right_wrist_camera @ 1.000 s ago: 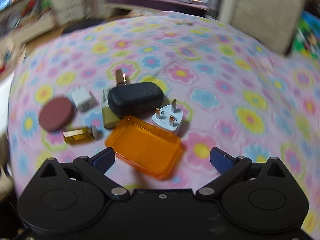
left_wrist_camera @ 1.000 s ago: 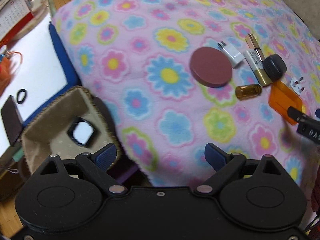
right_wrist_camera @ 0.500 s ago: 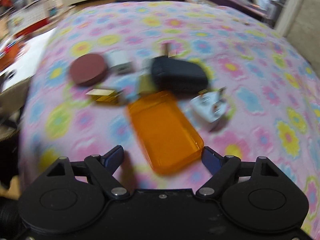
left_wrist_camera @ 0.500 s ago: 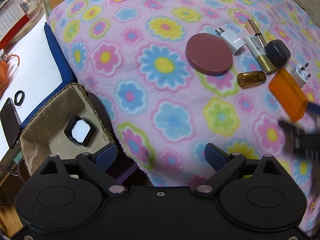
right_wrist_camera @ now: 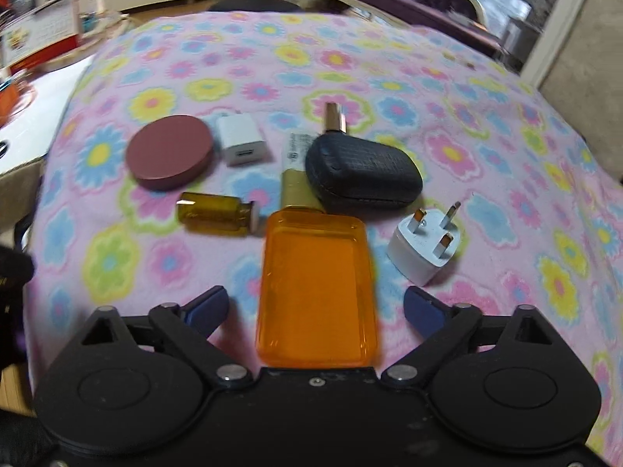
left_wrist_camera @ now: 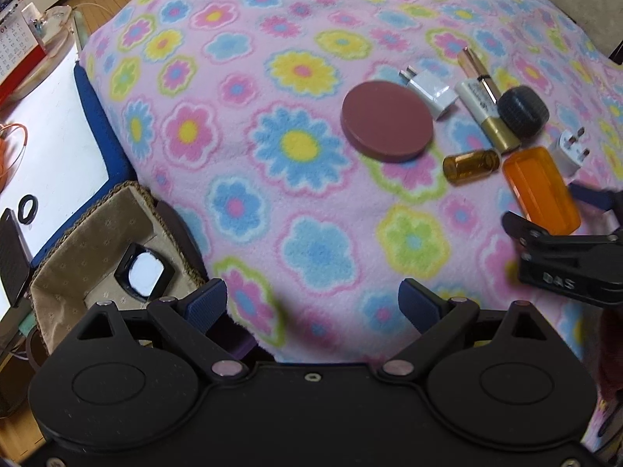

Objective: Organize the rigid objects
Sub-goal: 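Grasp the orange tray with the right gripper while the left grasps the brown compact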

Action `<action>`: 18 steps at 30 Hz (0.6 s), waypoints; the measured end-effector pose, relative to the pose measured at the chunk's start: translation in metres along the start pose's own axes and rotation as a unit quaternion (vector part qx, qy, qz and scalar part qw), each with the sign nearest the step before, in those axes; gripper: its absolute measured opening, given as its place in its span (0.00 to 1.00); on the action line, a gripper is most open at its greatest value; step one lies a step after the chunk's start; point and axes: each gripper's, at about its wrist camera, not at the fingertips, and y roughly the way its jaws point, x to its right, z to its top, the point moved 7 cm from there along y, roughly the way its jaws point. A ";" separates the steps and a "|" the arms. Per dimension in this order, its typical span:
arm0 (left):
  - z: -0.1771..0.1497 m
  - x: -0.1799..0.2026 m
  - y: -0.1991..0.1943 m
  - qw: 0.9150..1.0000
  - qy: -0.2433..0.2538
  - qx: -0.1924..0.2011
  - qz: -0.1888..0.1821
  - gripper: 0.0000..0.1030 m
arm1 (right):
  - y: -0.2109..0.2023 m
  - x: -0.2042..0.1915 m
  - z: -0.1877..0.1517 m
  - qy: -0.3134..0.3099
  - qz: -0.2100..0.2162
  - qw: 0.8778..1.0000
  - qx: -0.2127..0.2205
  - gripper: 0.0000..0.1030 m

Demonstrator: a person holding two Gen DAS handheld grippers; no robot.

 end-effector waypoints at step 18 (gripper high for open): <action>0.089 0.061 0.033 0.999 -0.028 0.033 0.016 0.90 | 0.016 0.023 0.004 0.031 0.031 0.991 0.126 0.58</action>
